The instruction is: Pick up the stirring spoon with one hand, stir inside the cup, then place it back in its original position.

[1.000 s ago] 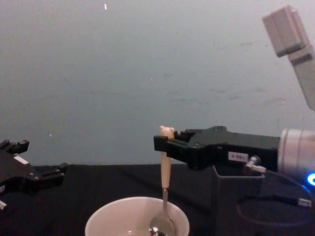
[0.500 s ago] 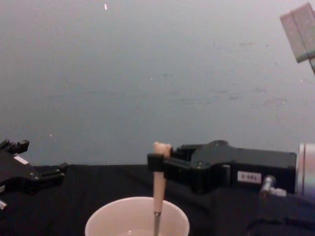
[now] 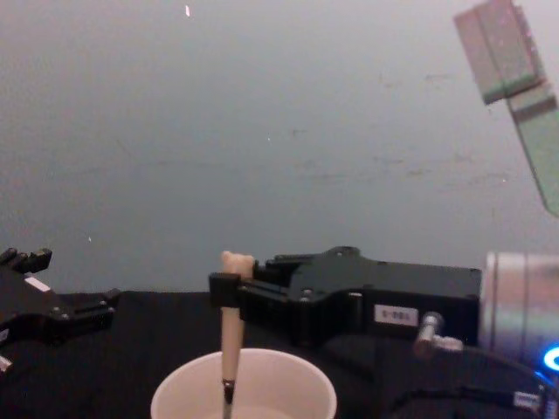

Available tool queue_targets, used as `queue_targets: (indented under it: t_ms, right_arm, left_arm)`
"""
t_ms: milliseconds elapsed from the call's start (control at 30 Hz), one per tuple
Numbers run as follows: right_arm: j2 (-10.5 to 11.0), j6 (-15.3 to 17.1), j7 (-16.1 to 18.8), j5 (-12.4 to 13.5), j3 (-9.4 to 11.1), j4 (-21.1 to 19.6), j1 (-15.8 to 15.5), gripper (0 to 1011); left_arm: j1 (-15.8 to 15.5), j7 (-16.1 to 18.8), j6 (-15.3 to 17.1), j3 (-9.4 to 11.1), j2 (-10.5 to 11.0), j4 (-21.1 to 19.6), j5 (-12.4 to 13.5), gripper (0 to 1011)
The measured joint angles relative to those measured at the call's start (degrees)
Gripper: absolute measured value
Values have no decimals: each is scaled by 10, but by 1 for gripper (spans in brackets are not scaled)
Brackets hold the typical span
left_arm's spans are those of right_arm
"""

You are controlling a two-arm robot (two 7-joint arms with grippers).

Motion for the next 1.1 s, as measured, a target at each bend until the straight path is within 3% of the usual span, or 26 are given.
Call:
queue_targets:
  t_ms: [367,700,900,1100]
  right_arm:
    - [-33,2,-14,-10,-13,47,27,214]
    - [-56,2,-37,-24,-5,92,47,214]
    - [-57,3,-42,-31,4,104,51,214]
    - [-45,3,-40,-35,11,97,45,214]
  left_arm:
    - [0,0,0,0,0,0,0,1001]
    - [0,0,0,0,0,0,0,1001]
    - [0,0,0,0,0,0,0,1001]
    - [0,0,0,0,0,0,0,1001]
